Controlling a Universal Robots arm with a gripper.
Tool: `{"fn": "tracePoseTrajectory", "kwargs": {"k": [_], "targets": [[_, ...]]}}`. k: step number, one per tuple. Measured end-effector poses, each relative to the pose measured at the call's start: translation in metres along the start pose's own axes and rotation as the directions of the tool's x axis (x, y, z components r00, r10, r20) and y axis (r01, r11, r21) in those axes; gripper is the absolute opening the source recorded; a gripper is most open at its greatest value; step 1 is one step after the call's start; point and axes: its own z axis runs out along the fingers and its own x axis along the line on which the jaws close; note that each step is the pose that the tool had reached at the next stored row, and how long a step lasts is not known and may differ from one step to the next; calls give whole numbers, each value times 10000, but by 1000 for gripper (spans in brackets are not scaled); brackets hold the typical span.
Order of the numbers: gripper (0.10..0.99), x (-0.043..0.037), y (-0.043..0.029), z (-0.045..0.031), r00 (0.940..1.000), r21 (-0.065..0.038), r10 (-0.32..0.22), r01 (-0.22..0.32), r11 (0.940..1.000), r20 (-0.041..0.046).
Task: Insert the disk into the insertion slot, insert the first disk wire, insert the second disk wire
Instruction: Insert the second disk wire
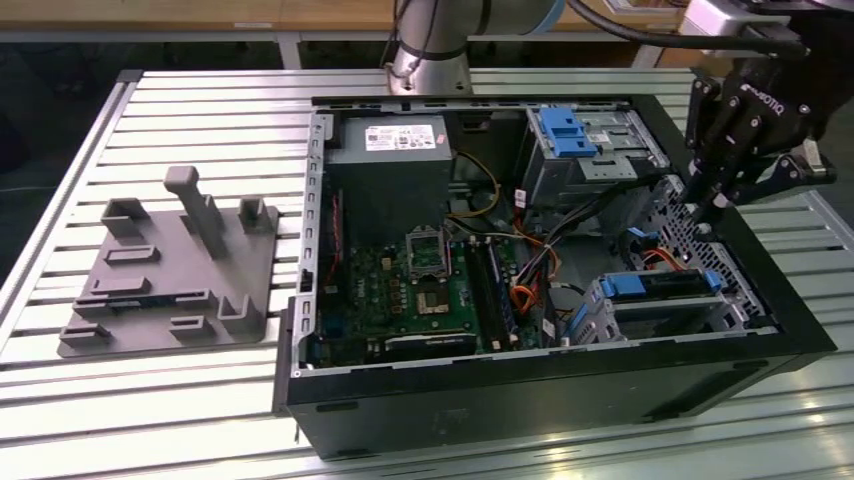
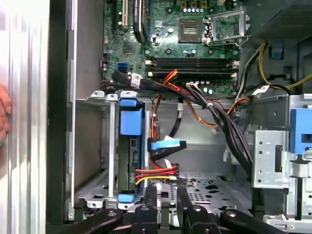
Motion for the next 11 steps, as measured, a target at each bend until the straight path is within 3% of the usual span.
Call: {"fn": "tracePoseTrajectory", "kwargs": {"k": [5, 7, 11], "targets": [[302, -5, 105, 0, 9969, 2, -65, 65, 10000, -790], [302, -22, 133, 8, 9960, 6, -93, 94, 10000, -892], [302, -86, 162, 23, 9959, 75, -129, 136, 9999, -899]]}}
